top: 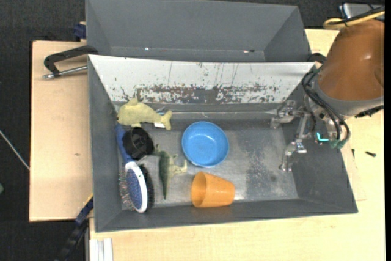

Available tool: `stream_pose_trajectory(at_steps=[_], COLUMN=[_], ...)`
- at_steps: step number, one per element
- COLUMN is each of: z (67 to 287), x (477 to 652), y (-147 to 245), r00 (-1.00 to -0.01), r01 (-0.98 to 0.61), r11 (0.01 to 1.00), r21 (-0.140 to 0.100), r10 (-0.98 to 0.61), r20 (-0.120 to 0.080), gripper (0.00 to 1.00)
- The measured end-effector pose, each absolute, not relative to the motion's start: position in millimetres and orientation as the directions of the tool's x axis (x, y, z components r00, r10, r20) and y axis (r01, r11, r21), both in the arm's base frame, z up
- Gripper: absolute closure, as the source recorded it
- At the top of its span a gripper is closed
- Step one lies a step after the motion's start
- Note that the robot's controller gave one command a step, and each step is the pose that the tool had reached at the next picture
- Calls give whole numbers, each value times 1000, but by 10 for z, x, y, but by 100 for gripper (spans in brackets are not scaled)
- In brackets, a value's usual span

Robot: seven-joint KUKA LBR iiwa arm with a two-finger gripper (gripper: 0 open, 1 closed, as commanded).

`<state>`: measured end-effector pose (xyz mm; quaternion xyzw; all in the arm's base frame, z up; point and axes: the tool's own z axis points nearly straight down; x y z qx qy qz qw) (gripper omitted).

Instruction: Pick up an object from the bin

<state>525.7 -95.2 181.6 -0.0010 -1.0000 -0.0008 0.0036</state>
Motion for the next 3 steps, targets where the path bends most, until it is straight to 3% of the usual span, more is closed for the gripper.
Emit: stream_pose_trajectory(at_steps=[1,2,3], z=[700,1166,854], x=[5952,5914,5955], y=[82,671,1018], r00=[-995,-996,-958], r01=[-95,-87,-287], r11=[995,996,958], r21=[1,5,-4], r10=[-95,-87,-287], r20=[-12,-12,-10], gripper=[0,0,0])
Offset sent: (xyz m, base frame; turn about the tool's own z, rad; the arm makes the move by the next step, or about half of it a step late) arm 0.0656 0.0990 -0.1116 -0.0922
